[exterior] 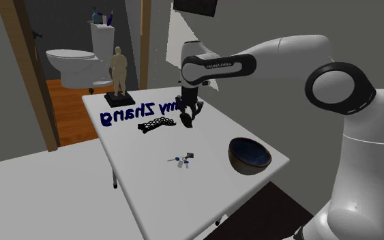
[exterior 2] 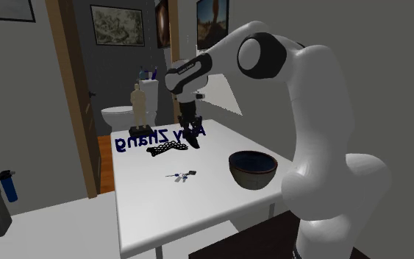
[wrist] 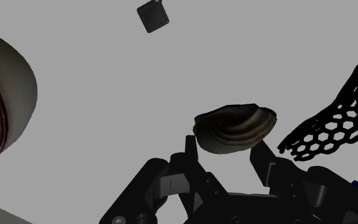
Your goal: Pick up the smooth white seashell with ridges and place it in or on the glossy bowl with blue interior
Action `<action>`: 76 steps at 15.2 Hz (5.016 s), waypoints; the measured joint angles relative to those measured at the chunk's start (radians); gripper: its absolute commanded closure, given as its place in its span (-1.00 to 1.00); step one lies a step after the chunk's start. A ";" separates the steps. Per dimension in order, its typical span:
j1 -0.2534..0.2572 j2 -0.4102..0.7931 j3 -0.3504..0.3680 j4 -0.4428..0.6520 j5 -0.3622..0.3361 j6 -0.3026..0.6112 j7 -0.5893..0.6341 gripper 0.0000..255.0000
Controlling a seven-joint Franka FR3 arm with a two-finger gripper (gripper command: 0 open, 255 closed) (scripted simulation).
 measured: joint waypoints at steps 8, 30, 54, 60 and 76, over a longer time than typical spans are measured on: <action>0.005 -0.013 0.004 0.086 0.008 -0.098 -0.013 1.00; -0.069 -0.546 0.019 -0.703 0.154 0.206 0.129 -1.00; 0.007 -0.351 0.143 -0.867 0.081 0.615 0.863 -1.00; 0.007 -0.351 0.143 -0.867 0.081 0.615 0.863 1.00; 0.004 -0.459 0.149 -0.831 0.156 0.482 0.804 1.00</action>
